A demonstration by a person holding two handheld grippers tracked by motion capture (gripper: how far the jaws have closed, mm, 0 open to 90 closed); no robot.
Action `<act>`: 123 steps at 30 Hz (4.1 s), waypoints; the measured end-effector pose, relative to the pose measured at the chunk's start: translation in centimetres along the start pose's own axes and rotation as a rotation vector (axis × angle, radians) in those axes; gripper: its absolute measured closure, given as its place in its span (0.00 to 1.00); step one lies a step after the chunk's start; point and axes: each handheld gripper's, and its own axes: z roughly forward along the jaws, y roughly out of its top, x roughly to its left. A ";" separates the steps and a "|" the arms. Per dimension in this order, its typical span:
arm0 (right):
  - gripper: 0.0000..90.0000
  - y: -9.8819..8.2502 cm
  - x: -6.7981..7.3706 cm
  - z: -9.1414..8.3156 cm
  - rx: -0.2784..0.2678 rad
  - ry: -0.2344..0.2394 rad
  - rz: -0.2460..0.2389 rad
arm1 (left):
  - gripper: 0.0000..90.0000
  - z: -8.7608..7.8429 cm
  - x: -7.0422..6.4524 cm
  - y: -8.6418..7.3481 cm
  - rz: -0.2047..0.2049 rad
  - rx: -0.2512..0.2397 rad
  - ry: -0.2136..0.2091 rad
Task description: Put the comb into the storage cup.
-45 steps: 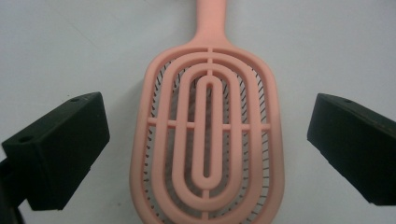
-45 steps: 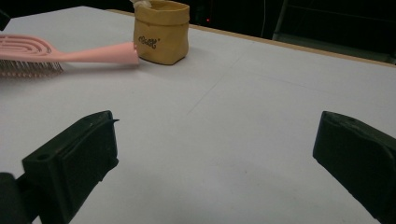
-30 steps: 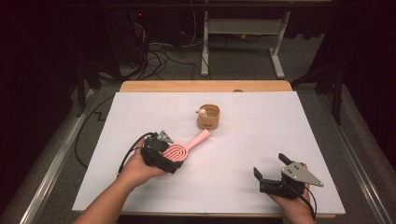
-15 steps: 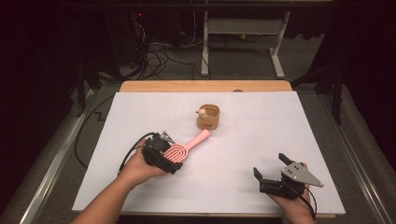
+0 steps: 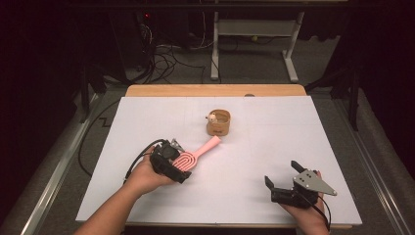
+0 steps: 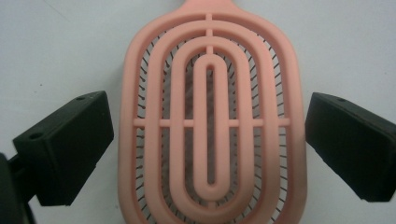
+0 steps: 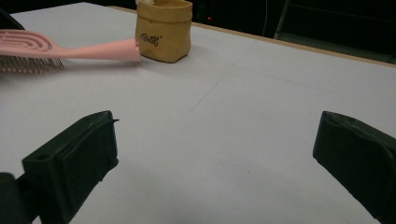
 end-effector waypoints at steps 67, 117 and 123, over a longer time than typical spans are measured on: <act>0.01 0.0 0.2 0.0 -0.004 -0.002 -0.020 | 0.22 -0.4 -1.8 1.2 0.104 0.048 -0.053; 0.01 2.9 1.9 5.3 0.099 -0.029 -0.250 | 0.22 -2.8 -4.6 2.9 0.213 -0.006 -0.088; 0.01 2.3 2.7 5.5 0.116 -0.036 -0.319 | 0.22 -2.6 -4.9 3.0 0.215 -0.003 -0.093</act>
